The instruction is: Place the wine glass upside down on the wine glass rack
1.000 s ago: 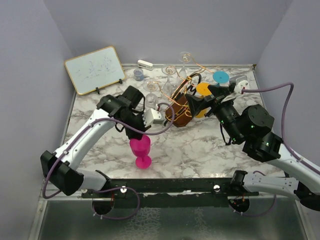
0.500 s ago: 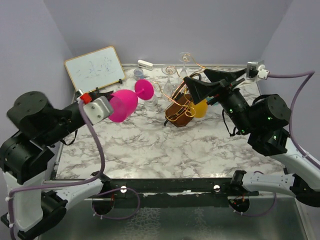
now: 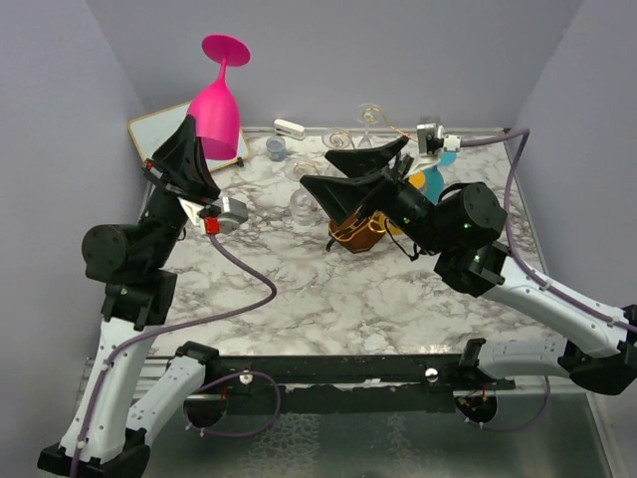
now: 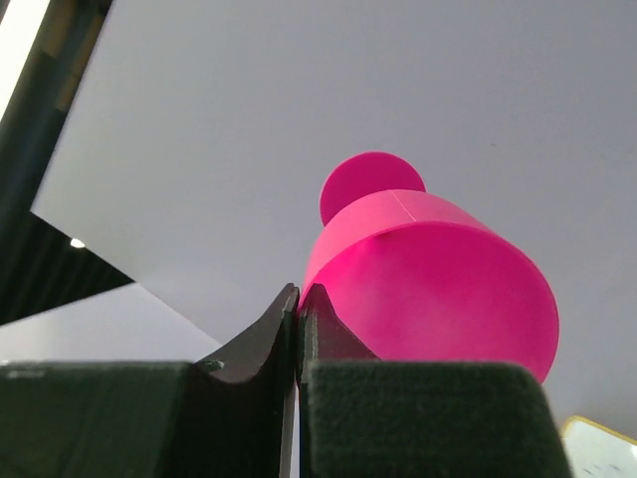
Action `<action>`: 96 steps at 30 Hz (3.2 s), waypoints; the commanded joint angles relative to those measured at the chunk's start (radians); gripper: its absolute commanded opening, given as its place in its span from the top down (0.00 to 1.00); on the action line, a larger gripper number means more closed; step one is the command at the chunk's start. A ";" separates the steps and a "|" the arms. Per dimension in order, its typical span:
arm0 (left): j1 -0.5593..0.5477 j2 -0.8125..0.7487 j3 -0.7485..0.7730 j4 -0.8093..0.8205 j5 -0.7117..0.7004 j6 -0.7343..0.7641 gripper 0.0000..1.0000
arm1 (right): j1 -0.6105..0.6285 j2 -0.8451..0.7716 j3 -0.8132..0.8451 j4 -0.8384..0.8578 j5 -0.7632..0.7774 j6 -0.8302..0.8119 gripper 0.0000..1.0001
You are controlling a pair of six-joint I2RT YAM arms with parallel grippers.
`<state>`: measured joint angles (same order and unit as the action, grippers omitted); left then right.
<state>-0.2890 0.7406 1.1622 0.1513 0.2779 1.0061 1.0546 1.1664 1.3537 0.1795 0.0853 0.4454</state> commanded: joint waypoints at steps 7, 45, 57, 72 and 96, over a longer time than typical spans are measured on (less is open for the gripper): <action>0.007 0.037 -0.430 0.955 0.288 0.426 1.00 | -0.086 0.132 -0.047 0.420 -0.206 0.247 0.09; -0.162 0.115 -0.578 1.030 0.363 0.755 1.00 | -0.192 0.425 0.007 0.847 -0.264 0.470 0.56; -0.171 0.118 -0.596 1.028 0.385 0.758 1.00 | -0.192 0.460 0.040 0.842 -0.241 0.404 0.68; -0.177 0.126 -0.602 1.016 0.403 0.742 1.00 | -0.192 0.459 0.034 0.844 -0.237 0.382 0.82; -0.191 0.162 -0.517 0.834 0.211 0.784 0.55 | -0.192 0.374 -0.043 0.794 -0.226 0.368 0.99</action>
<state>-0.4740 0.9016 0.6067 1.0836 0.6071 1.7657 0.8299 1.6054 1.3254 1.0763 -0.1028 0.8955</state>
